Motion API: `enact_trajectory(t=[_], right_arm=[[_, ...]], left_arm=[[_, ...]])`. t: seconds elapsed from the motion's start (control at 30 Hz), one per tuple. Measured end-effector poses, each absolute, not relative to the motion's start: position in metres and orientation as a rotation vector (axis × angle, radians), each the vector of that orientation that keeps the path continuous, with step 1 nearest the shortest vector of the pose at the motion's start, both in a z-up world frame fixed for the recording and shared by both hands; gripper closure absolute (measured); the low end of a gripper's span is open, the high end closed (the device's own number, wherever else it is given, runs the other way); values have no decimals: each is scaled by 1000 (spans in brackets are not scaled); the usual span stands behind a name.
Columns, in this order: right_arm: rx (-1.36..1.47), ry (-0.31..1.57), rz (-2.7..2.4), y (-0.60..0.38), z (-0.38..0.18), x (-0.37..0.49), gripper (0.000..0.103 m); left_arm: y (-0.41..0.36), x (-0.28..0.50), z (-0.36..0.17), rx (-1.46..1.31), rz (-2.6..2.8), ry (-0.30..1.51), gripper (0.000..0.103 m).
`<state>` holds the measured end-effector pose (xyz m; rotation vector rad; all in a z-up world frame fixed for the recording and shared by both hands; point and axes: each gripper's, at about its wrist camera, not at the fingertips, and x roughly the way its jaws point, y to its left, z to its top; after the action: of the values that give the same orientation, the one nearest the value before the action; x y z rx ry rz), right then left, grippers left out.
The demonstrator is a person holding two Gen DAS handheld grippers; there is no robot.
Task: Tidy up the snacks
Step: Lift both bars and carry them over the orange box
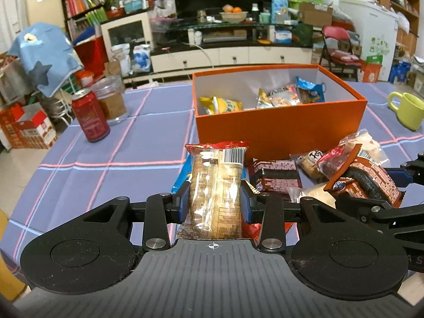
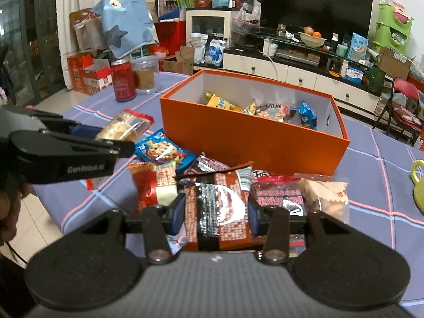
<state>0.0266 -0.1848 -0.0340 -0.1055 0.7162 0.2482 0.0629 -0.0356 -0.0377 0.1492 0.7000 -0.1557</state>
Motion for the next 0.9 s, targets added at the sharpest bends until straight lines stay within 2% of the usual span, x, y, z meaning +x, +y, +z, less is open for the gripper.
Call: enact_trajectory(t=[0.9], right_arm=[[-39, 676, 211, -187, -34, 42, 58]], left_arm=[[-31, 80, -56, 140, -141, 732, 97]])
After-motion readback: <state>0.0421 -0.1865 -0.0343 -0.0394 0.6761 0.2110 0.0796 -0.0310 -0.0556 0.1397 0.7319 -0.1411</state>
